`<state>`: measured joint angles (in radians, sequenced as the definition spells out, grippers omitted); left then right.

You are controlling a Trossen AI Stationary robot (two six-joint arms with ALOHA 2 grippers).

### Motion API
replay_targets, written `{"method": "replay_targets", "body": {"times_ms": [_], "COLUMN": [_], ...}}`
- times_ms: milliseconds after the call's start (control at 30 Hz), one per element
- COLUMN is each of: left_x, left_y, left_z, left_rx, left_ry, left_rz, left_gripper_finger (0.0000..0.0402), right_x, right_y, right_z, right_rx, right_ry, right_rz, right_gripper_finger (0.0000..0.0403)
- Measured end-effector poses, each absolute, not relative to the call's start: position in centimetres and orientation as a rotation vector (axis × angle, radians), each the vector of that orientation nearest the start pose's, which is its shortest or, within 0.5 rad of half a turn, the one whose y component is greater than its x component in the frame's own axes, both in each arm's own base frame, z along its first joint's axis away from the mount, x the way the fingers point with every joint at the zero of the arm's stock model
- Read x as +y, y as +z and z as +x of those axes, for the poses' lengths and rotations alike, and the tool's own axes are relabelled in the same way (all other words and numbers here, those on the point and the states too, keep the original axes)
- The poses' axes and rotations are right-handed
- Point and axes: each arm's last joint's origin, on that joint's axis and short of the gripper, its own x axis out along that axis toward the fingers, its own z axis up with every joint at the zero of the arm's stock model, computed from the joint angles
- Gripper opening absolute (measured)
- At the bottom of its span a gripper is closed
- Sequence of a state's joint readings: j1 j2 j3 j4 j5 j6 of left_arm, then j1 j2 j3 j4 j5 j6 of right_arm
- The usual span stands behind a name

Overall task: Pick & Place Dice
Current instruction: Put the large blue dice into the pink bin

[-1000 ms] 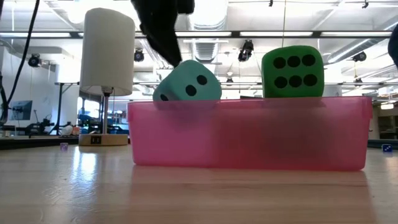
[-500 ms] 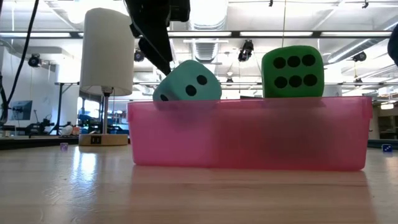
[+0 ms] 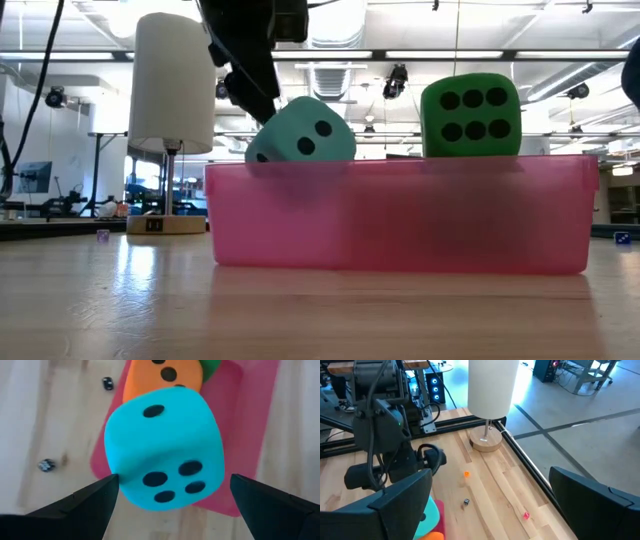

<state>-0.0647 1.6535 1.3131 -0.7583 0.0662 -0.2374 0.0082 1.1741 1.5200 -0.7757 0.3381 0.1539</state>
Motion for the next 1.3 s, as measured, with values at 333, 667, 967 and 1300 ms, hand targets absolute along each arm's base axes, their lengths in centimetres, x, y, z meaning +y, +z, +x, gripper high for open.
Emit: {"method": "replay_targets", "body": {"times_ms": [333, 667, 967, 1300], "left_x": [-2.6, -3.1, -3.4, -3.5], "left_y": [25.8, 26.2, 26.6, 27.8], "left_z": [33.7, 33.8, 33.9, 34.2], "left_rx": [1.101, 1.108, 1.106, 1.067], "left_ry": [-0.059, -0.187, -0.279, -0.317], "left_rz": [-0.287, -0.381, -0.468, -0.480], "left_gripper_finger": [0.0382, 0.0369, 0.0352, 0.0341], "right_x": [-0.8, -0.8, -0.8, -0.8], "right_y": [44.7, 44.7, 44.7, 44.7], "right_z": [21.5, 21.5, 21.5, 21.5], "right_rx": [0.399, 0.399, 0.399, 0.399], "right_ry": [-0.357, -0.356, -0.356, -0.357], "right_rz": [0.076, 0.076, 0.077, 0.077], "right_gripper_finger": [0.0400, 0.0400, 0.0400, 0.0400]}}
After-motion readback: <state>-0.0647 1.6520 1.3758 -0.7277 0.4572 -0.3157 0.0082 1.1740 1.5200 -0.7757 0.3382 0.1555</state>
